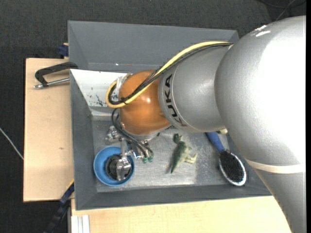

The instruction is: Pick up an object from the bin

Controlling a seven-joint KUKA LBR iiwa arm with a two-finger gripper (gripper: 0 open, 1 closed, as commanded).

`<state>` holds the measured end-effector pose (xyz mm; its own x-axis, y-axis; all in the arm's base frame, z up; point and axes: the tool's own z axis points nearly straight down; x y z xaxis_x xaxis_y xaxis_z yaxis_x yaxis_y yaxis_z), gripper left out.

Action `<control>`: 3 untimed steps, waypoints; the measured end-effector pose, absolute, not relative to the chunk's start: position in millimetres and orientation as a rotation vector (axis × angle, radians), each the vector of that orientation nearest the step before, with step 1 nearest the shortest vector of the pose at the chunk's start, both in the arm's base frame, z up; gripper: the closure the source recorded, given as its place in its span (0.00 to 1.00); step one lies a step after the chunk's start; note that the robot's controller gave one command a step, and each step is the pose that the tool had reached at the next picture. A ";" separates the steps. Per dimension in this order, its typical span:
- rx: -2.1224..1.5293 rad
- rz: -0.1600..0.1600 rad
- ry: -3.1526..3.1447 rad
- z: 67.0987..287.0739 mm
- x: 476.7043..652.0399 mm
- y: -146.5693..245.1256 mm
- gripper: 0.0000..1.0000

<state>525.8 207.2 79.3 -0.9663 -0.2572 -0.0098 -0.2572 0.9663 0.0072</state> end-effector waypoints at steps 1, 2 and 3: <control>-0.407 0.006 3.109 81.2 527.0 209.2 0.00; -0.431 0.017 3.092 80.0 522.8 205.9 0.00; -0.992 0.017 2.961 79.8 526.8 223.1 0.00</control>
Offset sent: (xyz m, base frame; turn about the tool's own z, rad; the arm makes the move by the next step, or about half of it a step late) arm 0.0000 0.0000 0.0000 0.0000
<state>526.8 223.1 79.8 -0.7979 -0.6024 -0.0210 -0.6026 0.7981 0.0045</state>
